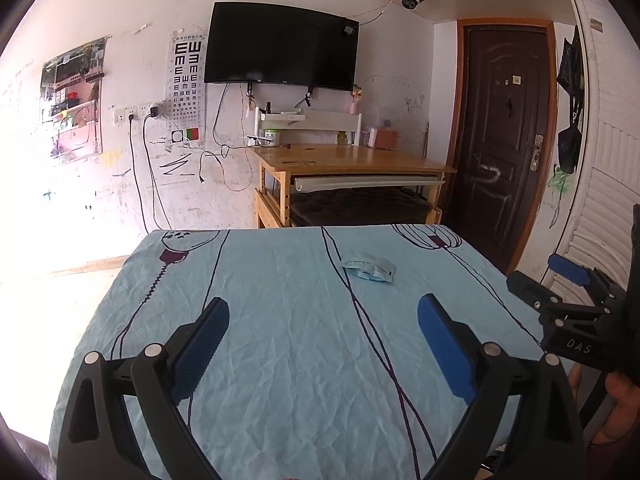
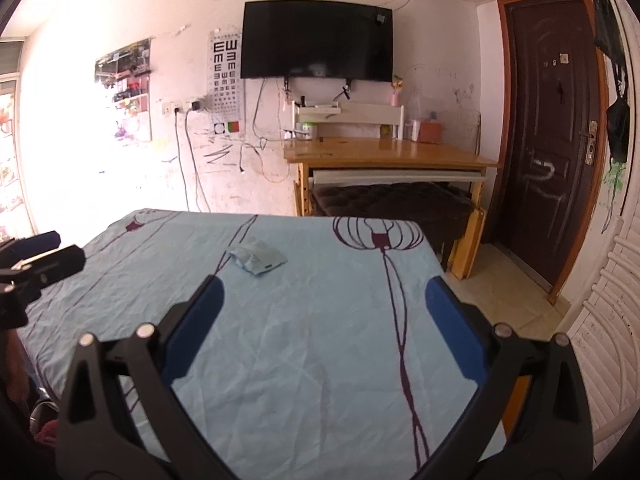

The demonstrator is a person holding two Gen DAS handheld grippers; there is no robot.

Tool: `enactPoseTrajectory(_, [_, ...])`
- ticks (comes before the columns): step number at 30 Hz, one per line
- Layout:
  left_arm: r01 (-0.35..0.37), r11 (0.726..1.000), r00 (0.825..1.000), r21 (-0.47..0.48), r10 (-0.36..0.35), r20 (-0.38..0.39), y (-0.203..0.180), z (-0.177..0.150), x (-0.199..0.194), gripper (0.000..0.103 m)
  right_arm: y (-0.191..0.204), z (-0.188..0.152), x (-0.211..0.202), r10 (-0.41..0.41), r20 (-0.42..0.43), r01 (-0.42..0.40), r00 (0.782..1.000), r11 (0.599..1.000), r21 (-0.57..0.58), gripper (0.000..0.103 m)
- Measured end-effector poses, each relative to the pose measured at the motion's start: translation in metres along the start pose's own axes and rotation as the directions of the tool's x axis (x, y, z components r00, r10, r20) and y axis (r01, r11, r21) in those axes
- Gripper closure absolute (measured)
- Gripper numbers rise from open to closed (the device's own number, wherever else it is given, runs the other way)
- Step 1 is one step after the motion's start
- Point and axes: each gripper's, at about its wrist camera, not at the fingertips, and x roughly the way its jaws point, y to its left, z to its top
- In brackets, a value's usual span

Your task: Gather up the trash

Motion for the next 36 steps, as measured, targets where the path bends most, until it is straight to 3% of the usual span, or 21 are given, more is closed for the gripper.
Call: enactPoseTrajectory(36, [0.014, 1.000, 1.000, -0.002, -0.014, -0.019, -0.0066, -0.0054, -0.0004, 0.011, -0.0048, -0.0050, -0.0018, -0.020, 0.001, 0.020, 1.000, 1.000, 0.007, 0.006])
